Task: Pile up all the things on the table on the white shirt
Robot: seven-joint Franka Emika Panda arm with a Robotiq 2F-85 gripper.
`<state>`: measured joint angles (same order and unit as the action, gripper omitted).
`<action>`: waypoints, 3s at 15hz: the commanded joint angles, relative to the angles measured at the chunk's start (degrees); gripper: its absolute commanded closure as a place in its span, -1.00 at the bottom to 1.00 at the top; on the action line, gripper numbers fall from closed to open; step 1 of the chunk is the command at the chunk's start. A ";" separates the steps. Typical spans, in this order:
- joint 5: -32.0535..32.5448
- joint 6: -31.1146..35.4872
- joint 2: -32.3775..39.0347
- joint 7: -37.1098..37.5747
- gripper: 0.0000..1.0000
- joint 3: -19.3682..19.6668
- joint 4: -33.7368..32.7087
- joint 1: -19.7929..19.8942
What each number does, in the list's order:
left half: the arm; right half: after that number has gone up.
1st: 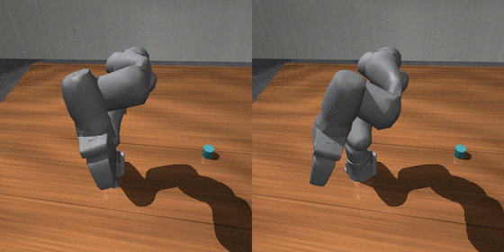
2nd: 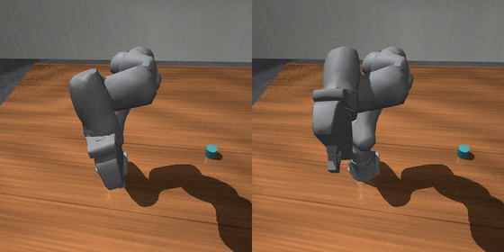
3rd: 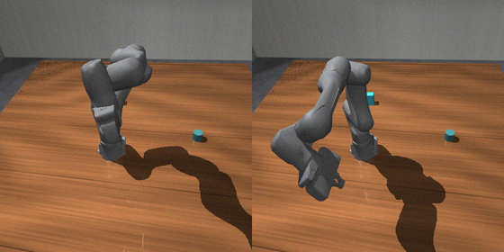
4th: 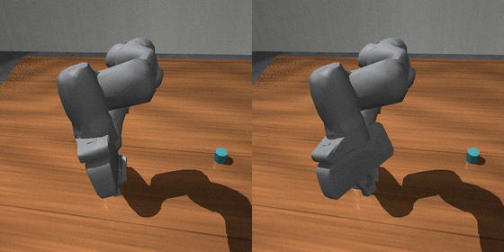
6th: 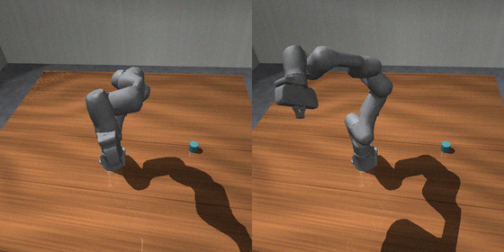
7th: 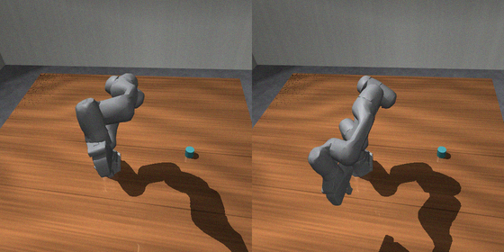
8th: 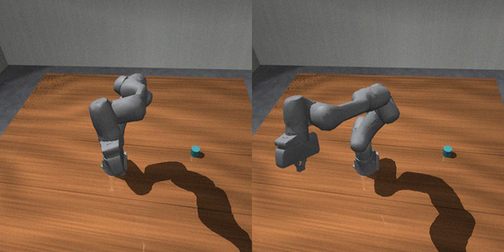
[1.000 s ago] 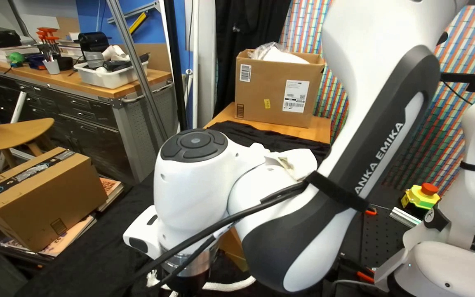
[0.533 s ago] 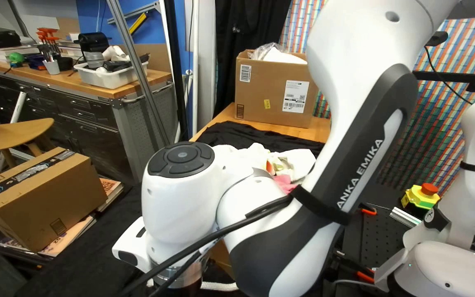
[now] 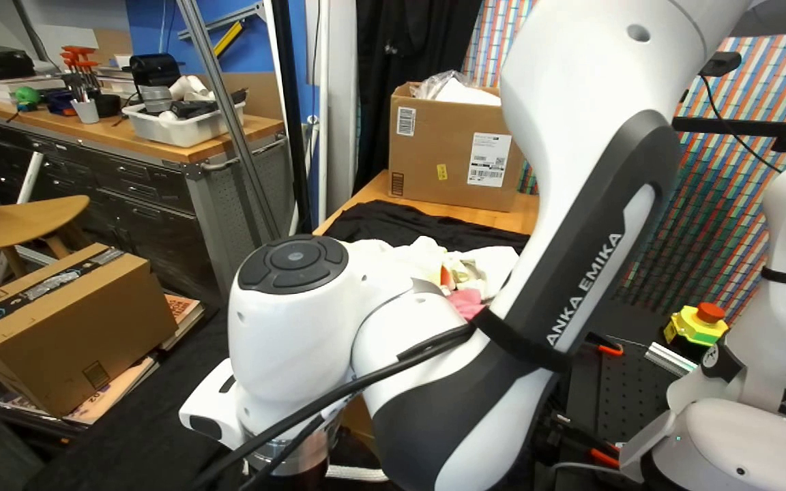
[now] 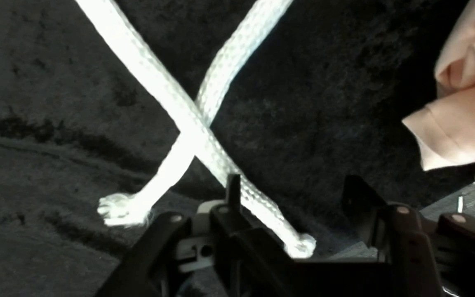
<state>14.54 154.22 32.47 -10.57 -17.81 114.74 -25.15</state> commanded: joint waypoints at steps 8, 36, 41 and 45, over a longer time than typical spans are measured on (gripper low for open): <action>3.32 -0.02 0.78 0.13 0.94 3.11 -2.24 -1.38; 4.12 -1.90 4.75 1.97 -1.00 7.22 -8.34 -0.96; 4.04 -1.96 5.13 2.12 -0.39 7.32 -8.94 -0.84; 3.91 -2.03 5.42 2.15 0.22 7.25 -9.23 -0.72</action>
<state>17.84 153.18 37.17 -9.42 -10.92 107.37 -25.50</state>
